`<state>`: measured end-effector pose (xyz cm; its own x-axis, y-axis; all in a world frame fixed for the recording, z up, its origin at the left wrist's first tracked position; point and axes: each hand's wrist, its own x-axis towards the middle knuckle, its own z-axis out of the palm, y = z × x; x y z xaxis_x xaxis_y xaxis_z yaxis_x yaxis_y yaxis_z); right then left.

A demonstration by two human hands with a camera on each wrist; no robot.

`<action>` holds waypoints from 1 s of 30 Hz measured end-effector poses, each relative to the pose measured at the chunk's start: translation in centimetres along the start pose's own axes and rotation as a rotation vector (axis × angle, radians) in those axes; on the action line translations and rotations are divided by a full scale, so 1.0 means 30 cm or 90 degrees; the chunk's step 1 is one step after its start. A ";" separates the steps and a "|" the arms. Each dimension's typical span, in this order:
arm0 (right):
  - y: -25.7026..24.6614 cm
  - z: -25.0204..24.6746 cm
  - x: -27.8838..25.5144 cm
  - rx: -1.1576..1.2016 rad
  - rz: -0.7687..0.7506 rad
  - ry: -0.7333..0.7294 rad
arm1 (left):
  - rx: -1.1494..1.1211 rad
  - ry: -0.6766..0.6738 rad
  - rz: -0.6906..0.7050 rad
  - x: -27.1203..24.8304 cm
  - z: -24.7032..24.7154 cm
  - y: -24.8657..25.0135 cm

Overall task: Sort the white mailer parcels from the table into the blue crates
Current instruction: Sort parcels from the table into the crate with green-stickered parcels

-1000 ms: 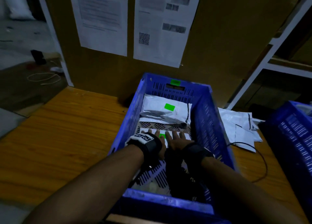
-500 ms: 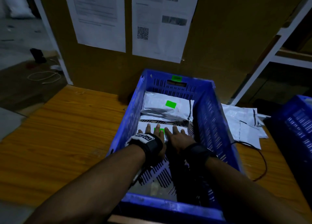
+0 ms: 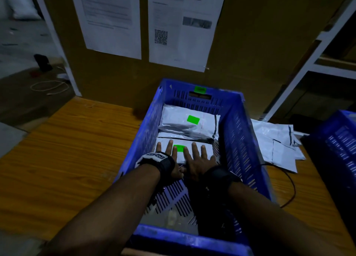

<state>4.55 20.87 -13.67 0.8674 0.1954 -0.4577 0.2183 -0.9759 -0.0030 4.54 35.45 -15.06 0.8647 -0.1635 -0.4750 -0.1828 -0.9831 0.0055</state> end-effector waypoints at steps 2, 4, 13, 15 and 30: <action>-0.006 -0.004 0.000 0.001 0.015 -0.017 | -0.012 0.007 -0.015 0.016 0.017 -0.015; -0.016 -0.005 -0.005 -0.013 0.026 -0.024 | 0.001 0.006 -0.019 0.033 0.022 -0.027; -0.019 -0.008 -0.021 0.015 0.028 -0.049 | 0.044 -0.005 0.033 0.045 0.011 0.077; -0.014 -0.002 -0.022 0.035 0.010 -0.039 | 0.080 0.006 0.076 0.016 0.003 0.063; 0.029 0.008 0.004 0.019 -0.025 -0.035 | 0.000 -0.014 0.016 0.035 0.004 0.020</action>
<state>4.73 20.03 -13.94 0.8327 0.2281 -0.5046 0.2367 -0.9704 -0.0481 5.29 34.70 -15.67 0.8497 -0.1856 -0.4935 -0.2039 -0.9788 0.0171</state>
